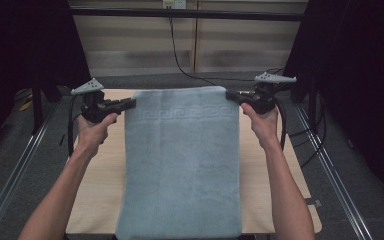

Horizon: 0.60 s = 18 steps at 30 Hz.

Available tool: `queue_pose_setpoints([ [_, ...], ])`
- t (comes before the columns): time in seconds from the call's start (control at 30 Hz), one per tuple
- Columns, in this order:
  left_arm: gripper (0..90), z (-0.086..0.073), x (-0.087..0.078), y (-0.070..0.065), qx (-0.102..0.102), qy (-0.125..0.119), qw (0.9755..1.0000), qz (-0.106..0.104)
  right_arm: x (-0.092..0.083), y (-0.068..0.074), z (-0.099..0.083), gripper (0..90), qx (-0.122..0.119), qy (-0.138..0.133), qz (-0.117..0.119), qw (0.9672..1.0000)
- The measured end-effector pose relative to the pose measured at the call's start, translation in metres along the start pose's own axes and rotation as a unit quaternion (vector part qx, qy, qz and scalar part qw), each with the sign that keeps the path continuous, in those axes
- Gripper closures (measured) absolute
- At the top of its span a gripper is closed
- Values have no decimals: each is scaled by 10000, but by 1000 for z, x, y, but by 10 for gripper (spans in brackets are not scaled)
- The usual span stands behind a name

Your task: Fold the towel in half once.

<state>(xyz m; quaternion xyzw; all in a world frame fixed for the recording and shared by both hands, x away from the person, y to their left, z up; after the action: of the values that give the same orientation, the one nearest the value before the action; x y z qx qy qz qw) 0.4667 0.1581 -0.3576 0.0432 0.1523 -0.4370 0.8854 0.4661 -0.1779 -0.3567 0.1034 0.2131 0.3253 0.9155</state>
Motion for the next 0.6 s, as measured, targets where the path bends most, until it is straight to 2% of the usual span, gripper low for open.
queue_pose_setpoints([
  [0.07, 849, 13, -4, 2, 61, -133, 9998, 105, -3, 3, 19, 871, -35, -163, 15, 9999],
  [0.1, 851, 17, -6, 0, 30, -200, 9998, 64, -5, 5, 26, 871, -60, -235, 1, 9997],
  [0.17, 851, 14, -8, -6, 92, -124, 9999, -30, -8, 10, 31, 872, -65, -320, 54, 9995],
  [0.23, 852, 3, -9, -15, 135, -36, 9998, -139, -9, 17, 22, 872, -140, -285, 134, 9994],
  [0.37, 853, -21, -16, -35, 131, 44, 9991, -389, -16, 28, -12, 872, -171, -115, 311, 9993],
  [0.43, 853, -32, -22, -44, 140, 49, 9987, -488, -25, 34, -26, 872, -174, -94, 387, 9991],
  [0.5, 854, -40, -29, -51, 183, 69, 9986, -491, -36, 40, -36, 872, -133, -141, 527, 9984],
  [0.6, 855, -52, -42, -63, 120, 31, 9979, -629, -53, 49, -52, 872, -188, -88, 604, 9980],
])
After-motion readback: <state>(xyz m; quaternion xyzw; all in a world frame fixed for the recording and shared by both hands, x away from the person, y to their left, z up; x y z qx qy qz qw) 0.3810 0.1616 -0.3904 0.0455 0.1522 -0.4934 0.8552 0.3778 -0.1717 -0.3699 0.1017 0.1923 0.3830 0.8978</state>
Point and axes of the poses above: each handheld gripper's, and its own axes: x roughly forward along the jaws, z roughly out of its top, y roughly to its left, the point moved 9 cm from there along x, roughly forward along the jaws, and after that the axes turned 8 degrees about x, right-handed, at the moved point
